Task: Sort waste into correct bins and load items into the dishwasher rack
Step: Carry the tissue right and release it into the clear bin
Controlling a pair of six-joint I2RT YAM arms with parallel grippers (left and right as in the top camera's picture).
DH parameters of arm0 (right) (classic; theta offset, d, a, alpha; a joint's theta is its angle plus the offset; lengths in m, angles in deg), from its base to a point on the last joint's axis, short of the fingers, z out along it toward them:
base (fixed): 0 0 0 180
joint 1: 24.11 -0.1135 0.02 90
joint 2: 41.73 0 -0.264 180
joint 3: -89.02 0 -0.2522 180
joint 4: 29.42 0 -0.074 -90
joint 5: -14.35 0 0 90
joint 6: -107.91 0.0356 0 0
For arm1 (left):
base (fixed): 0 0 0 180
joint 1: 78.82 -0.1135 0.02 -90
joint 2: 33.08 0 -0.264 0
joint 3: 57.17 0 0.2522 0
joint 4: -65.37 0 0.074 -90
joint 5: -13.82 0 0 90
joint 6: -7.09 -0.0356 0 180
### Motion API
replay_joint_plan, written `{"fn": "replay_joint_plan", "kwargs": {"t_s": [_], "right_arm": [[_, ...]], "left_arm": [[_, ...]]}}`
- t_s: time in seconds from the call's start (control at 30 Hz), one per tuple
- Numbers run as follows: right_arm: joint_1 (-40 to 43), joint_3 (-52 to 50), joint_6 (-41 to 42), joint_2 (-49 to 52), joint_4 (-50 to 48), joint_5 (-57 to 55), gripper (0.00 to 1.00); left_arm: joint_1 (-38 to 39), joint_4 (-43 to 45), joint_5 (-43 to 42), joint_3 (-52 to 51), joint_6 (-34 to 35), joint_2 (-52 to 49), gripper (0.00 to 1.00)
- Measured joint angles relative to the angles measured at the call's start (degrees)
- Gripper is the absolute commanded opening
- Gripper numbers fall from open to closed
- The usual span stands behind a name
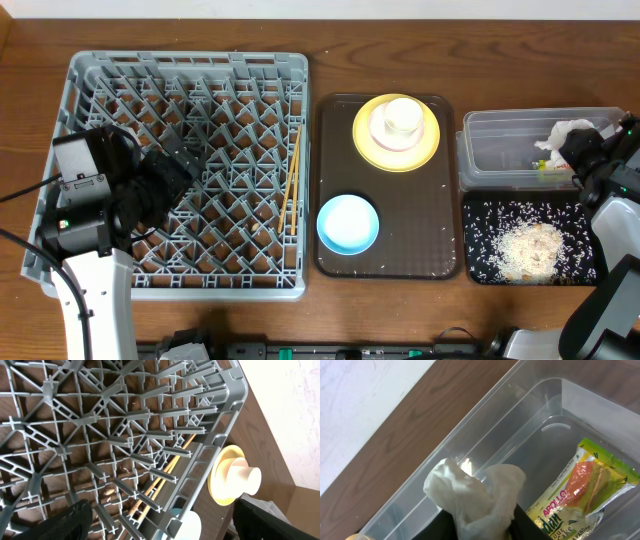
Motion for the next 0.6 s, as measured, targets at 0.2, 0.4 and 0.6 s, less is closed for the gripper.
{"fn": "replay_joint_plan", "kwargs": {"t_s": [0.2,0.4,0.6], "right_arm": [[0.0,0.0,0.1,0.0,-0.1,0.3,0.49],[0.0,0.0,0.2,-0.6,0.0,0.6,0.99],[0.0,0.8,-1.2,-6.1,4.5,2.1,0.99]], "left_arm": [[0.0,0.0,0.0,0.0,0.0,0.0,0.91],[0.0,0.0,0.0,0.0,0.0,0.0,0.91],[0.0,0.0,0.0,0.0,0.0,0.0,0.91]]}}
